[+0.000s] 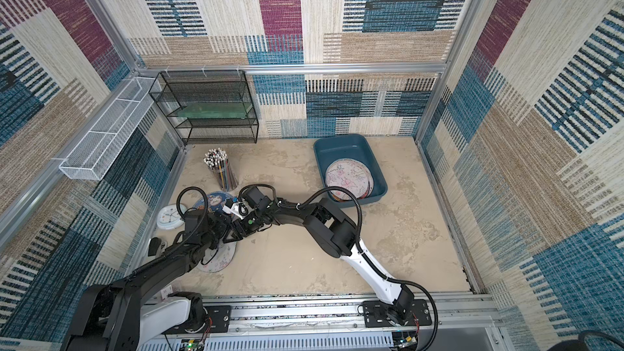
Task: Put the coasters into the storage box
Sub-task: Pick up the coaster from the center of the board.
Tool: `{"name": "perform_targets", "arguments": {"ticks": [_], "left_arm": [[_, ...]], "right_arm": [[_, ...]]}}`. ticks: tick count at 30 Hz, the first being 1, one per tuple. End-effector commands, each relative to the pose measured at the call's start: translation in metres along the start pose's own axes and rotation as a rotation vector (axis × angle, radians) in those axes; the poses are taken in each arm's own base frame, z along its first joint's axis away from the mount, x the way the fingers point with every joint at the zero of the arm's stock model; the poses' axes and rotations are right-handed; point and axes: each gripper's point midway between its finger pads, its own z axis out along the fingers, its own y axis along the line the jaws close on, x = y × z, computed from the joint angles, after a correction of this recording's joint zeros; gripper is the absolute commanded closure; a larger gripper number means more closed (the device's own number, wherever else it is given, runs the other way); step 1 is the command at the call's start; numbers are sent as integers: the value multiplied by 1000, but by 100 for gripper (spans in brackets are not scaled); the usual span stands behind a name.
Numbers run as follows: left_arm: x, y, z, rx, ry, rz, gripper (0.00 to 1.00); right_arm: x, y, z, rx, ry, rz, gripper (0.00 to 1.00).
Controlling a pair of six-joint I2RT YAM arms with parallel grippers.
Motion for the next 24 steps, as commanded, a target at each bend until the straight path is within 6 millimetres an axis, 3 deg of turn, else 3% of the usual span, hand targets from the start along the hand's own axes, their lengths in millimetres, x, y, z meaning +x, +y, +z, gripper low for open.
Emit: {"name": "perform_targets", "arguments": {"ticks": [1,8,13,18,24], "left_arm": [[59,54,-9,-190,270,-35,14],[59,54,-10,-188,270,-33,14],[58,53,-10,-184,266,-31,14],[49,37,-15,-144,248,22,14],[27,6,-32,-78,183,144,13]], "right_arm": [[15,-13,3,54,42,67,50],[11,-16,1,74,28,76,83],[4,-14,-4,68,11,68,100],[-5,-15,-18,104,-18,61,100],[-20,-21,-52,198,-77,42,100]]}}
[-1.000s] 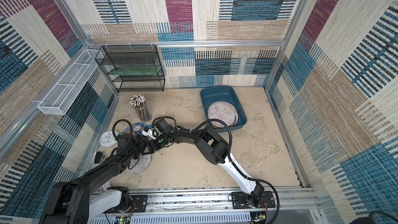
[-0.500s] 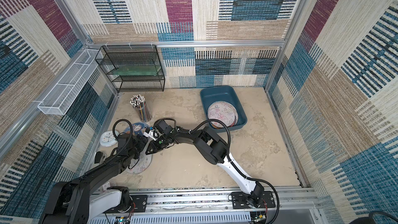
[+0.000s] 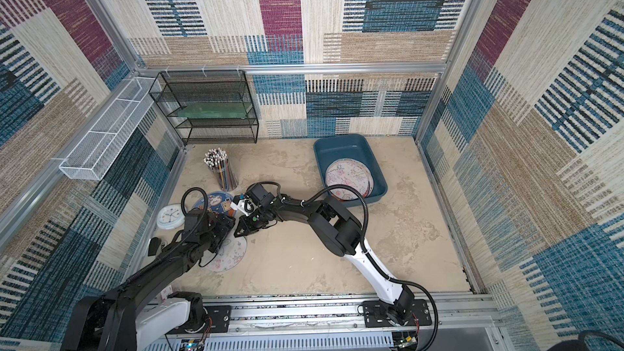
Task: Put the coasters into the storage box
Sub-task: Pick up the coaster from the center of the board, then place the coaster in the storage box.
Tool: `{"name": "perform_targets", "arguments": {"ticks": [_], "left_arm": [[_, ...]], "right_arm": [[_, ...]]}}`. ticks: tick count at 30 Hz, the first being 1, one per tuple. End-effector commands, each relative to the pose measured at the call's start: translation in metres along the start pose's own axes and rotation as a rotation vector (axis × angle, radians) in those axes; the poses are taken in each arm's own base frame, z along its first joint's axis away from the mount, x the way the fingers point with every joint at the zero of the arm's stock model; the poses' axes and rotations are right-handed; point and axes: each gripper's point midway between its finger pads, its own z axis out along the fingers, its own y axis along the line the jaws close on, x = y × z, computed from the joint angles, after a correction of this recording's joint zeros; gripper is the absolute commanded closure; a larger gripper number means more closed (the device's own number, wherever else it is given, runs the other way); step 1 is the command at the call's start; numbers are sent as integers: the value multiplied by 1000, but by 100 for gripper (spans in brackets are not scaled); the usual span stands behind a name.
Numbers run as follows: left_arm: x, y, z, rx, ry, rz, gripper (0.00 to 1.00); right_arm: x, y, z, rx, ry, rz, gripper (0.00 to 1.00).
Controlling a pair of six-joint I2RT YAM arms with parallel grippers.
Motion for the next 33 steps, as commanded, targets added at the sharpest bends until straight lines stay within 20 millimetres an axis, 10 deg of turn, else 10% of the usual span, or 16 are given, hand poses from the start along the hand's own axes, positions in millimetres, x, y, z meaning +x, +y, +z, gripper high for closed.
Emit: {"name": "perform_targets", "arguments": {"ticks": [1,17,33], "left_arm": [[9,8,-12,-56,49,100,13],[-8,-83,-30,248,34,309,12],[-11,-114,-2,321,102,318,12]], "right_arm": [[-17,-6,-21,83,-62,-35,100],[-82,-22,-158,278,-306,-64,100],[-97,-104,-410,567,-777,129,100]]}}
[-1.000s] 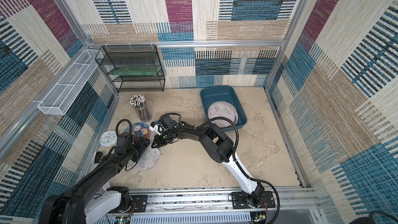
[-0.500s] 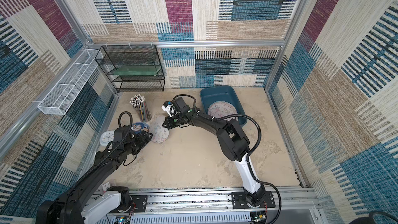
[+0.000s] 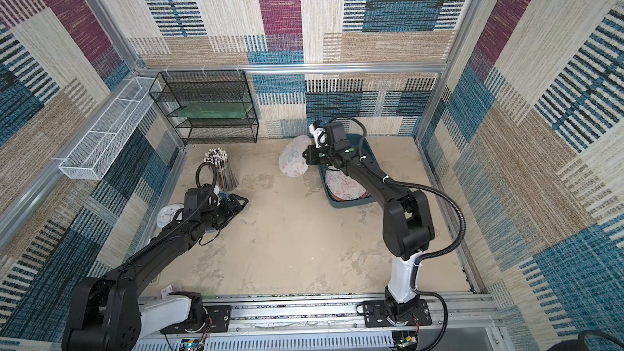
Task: Put the coasters into the storage box
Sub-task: Place the coaster in the storage box.
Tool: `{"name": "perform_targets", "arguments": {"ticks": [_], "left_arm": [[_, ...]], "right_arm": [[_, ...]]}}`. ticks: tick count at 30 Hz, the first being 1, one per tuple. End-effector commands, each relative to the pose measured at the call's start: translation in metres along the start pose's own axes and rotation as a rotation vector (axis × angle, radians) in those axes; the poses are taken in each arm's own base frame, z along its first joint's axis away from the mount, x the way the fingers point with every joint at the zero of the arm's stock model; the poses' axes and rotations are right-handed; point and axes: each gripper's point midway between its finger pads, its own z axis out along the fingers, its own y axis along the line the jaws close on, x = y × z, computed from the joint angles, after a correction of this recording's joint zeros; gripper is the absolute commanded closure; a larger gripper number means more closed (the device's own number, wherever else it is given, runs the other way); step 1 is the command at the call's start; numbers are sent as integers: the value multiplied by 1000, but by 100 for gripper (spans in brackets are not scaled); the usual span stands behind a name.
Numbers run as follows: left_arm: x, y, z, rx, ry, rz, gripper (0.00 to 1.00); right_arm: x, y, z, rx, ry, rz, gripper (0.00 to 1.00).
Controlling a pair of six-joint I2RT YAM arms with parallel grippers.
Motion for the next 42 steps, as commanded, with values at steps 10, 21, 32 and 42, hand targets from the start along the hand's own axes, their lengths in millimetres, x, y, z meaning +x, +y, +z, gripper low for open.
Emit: {"name": "perform_targets", "arguments": {"ticks": [10,21,32,42], "left_arm": [[-9,-10,8,45,-12,28,13],[-9,-5,11,21,-7,22,13],[-9,6,15,-33,-13,-11,13],[-12,29,10,-162,-34,-44,12]], "right_arm": [[14,-159,-26,188,-53,280,100],[80,-206,-19,361,66,355,100],[85,-198,-26,397,80,327,72],[64,-178,-35,399,40,284,33]]}}
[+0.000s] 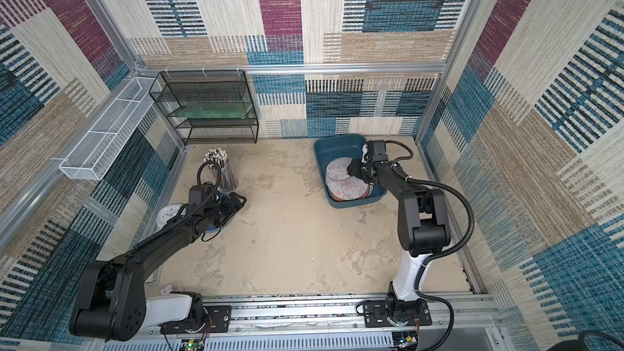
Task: Put the coasters into the storage box
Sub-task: Place the coaster in the storage box.
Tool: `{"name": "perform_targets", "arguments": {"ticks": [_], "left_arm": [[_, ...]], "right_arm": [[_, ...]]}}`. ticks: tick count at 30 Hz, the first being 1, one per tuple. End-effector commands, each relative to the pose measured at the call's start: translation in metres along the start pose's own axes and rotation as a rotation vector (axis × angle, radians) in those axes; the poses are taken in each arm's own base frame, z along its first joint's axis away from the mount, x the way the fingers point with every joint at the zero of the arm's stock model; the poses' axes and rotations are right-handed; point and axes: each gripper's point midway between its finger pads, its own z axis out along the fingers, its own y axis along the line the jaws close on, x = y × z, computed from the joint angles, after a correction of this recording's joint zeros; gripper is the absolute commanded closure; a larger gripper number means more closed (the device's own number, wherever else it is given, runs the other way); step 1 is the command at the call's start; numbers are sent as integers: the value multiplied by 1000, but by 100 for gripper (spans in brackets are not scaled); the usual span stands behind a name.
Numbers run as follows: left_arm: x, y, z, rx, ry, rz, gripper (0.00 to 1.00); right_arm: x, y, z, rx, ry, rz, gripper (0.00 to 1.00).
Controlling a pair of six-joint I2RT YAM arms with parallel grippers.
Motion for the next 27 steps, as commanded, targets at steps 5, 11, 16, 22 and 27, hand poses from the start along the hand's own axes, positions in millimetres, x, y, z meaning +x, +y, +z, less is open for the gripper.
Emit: {"name": "perform_targets", "arguments": {"ticks": [5,11,16,22,27], "left_arm": [[0,8,-2,-39,-5,-19,12],[-2,13,-6,-67,-21,-20,12],[-8,25,-13,-138,-67,-39,12],[-21,57,-31,-300,-168,-70,12],[-29,73,-40,-363,-186,-103,12]], "right_arm": [[-12,-5,-14,75,-44,-14,21],[-25,8,-47,143,-137,-52,14],[-7,85,-45,-1,-116,-206,11],[45,171,-14,-206,3,-343,11],[79,219,6,-322,83,-402,11]]}}
